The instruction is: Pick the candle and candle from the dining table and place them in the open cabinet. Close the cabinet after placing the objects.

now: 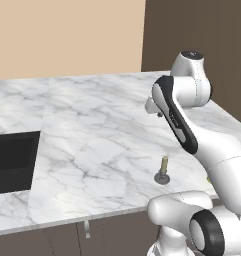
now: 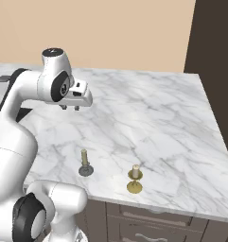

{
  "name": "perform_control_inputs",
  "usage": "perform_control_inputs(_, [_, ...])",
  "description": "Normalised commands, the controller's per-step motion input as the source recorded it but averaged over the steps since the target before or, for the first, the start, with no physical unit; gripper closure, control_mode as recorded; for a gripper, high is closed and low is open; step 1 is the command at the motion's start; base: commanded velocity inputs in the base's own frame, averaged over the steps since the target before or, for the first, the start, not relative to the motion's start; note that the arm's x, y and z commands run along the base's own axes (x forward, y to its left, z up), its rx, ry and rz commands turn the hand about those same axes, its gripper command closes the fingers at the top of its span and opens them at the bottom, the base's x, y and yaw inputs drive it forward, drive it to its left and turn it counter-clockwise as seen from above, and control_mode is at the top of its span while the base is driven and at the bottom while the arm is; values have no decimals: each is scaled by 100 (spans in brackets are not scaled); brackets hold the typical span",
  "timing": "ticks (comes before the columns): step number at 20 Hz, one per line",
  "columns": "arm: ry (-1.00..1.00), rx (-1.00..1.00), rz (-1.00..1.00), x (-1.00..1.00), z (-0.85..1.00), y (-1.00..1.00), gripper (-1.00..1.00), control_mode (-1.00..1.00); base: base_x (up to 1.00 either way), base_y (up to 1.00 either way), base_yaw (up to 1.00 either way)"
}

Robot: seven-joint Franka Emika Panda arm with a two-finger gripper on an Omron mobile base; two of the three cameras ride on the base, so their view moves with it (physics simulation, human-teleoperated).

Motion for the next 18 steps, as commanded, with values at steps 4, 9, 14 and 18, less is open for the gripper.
perform_control_inputs(4, [-5, 1, 0, -10, 0, -1, -100, -100, 0, 0, 0])
perform_control_inputs(9, [-8, 3, 0, -25, -1, -5, -100, -100, 0, 0, 0])
perform_control_inputs(14, [-2, 5, 0, -27, -4, -8, -100, -100, 0, 0, 0])
perform_control_inputs(18, [0, 5, 2, -28, -5, -16, -100, -100, 0, 0, 0])
